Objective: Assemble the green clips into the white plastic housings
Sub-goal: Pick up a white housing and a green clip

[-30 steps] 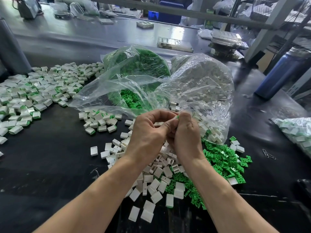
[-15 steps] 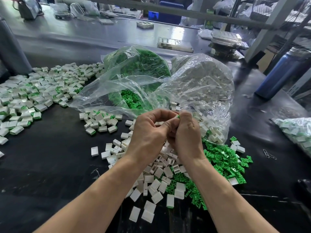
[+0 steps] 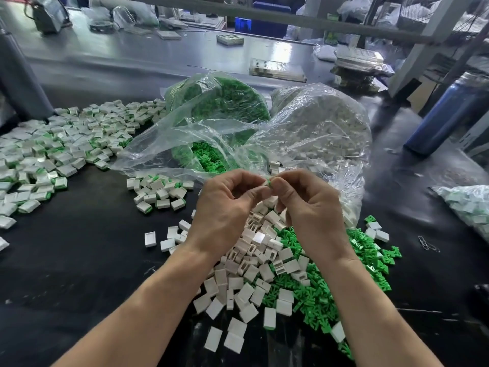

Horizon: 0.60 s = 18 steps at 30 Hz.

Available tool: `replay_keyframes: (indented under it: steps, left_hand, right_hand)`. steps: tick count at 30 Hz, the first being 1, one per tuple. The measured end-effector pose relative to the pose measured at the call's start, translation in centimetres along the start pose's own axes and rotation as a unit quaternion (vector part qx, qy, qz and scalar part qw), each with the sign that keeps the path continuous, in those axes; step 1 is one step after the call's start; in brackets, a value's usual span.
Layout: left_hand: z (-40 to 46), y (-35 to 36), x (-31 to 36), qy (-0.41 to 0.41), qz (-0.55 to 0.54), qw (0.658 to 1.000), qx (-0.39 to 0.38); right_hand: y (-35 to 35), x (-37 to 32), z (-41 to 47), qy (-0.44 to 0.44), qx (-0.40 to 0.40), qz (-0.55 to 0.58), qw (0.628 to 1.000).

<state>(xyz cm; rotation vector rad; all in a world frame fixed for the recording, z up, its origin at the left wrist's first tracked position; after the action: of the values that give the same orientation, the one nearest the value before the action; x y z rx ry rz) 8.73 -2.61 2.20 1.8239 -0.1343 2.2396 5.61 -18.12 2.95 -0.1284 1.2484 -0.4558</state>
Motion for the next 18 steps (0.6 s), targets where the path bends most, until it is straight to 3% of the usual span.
replay_keyframes:
  steps: [6,10,15,18]
  left_hand:
    - [0.0,-0.4,0.1,-0.01,0.024,1.0,-0.007]
    - [0.7,-3.1,0.1,-0.016,0.142,0.989,0.038]
    - [1.3,-7.8,-0.2,-0.058,0.356,0.925,0.12]
    - [1.7,-9.5,-0.5,-0.064,0.394,0.901,0.169]
  right_hand:
    - [-0.2,0.5,0.0,-0.012,0.014,-0.089,0.996]
    - [-0.7,1.4,0.1,0.042,-0.002,-0.152,0.987]
    - [-2.3,2.1,0.4,0.097,-0.013,-0.231,0.968]
    - [-2.9,2.6,0.5,0.133,-0.024,-0.269,0.953]
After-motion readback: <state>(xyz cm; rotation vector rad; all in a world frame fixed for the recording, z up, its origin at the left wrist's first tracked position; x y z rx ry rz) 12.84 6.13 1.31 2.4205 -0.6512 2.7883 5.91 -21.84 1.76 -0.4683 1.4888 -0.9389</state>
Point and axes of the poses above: each hand's wrist, its own z-axis towards the middle knuckle, its own y-axis out of the palm, x = y × z, the point moved 3 cm from there along z, towards the middle knuckle, and after that the axes turned 8 degrees about -z, right-handed, at the moved point
